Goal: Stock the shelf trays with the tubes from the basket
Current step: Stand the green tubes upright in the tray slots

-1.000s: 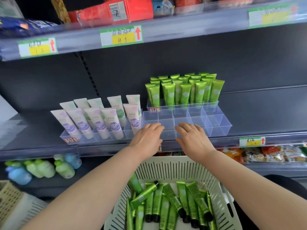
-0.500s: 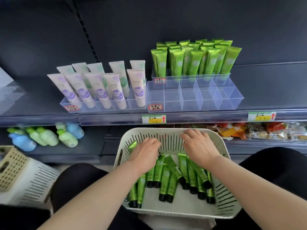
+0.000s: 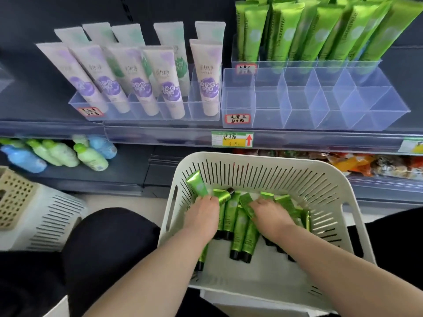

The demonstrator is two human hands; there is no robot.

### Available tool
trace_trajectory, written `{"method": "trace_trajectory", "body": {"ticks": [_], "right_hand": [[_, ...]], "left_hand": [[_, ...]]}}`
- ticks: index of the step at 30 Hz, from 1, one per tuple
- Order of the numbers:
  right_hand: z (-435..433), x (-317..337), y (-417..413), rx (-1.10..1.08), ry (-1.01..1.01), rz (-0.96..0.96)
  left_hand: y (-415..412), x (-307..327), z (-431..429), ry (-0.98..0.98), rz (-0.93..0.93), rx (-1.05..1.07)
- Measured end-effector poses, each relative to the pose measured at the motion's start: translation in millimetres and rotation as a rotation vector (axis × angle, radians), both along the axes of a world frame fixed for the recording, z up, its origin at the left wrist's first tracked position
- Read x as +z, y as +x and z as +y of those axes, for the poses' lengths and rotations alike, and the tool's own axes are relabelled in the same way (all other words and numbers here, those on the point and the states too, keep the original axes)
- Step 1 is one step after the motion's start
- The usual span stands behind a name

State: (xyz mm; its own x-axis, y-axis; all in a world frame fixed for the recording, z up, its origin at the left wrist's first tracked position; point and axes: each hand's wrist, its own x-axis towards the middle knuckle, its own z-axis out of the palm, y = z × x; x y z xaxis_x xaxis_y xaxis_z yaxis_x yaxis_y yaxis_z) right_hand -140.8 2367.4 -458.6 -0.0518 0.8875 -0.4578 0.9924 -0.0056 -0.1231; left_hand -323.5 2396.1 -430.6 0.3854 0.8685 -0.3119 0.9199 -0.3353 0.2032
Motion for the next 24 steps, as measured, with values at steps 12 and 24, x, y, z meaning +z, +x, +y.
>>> {"method": "trace_trajectory", "body": {"ticks": [12,24], "right_hand": [[5,-22,-9,-0.167,-0.057,-0.069],[-11,-13,-7,-0.123,0.094,0.148]], "left_hand": [[3,-11,12,-0.054,0.000,0.075],[-3,-13,12,0.003,0.135,0.060]]}}
